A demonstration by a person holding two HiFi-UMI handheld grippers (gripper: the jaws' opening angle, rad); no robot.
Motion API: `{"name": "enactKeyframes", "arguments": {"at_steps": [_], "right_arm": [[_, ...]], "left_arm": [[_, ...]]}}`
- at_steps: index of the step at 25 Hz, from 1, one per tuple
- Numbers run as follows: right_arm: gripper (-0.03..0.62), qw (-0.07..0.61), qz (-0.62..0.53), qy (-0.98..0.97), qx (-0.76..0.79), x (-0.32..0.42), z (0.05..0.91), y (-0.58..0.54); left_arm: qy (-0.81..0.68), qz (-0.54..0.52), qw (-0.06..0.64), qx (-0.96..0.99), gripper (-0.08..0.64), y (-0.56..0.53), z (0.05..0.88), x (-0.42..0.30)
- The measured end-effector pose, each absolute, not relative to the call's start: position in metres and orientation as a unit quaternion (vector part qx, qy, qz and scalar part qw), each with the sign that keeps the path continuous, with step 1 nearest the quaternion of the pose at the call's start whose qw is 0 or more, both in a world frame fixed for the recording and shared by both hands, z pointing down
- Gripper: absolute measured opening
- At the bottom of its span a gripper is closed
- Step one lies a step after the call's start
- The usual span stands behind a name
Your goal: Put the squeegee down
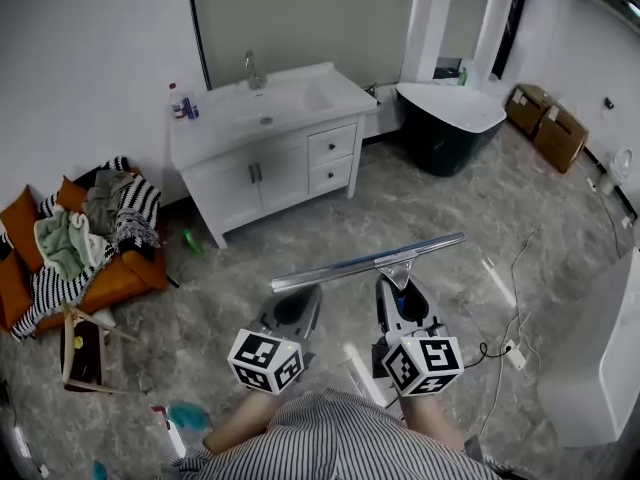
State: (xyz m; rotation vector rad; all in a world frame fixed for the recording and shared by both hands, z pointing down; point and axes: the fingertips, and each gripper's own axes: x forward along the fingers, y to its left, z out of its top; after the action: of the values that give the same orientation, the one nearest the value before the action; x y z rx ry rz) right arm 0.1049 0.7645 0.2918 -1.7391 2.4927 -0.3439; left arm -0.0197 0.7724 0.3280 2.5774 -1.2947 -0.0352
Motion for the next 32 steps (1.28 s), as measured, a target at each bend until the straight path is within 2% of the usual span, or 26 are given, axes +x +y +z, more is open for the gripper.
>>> {"name": "enactKeyframes", "arguments": {"at_steps": [7, 18, 32], "right_arm": [[0.127, 0.06, -0.105, 0.802, -0.584, 0.098, 0.282, 0.75], [0.127, 0.053, -0.155, 0.787, -0.595, 0.085, 0.317, 0.73], [0.127, 0.051, -0.146, 0.806, -0.571, 0.096, 0.324, 0.558]], "left_arm": [[-0.424, -0.001, 0.093, 0.901, 0.023, 0.761, 0.322, -0.024], [-0.389, 0.011, 0.145, 0.91, 0.023, 0.735, 0.357, -0.033], [-0.403, -0.005, 0.133, 0.906, 0.023, 0.574, 0.35, -0.004]]}}
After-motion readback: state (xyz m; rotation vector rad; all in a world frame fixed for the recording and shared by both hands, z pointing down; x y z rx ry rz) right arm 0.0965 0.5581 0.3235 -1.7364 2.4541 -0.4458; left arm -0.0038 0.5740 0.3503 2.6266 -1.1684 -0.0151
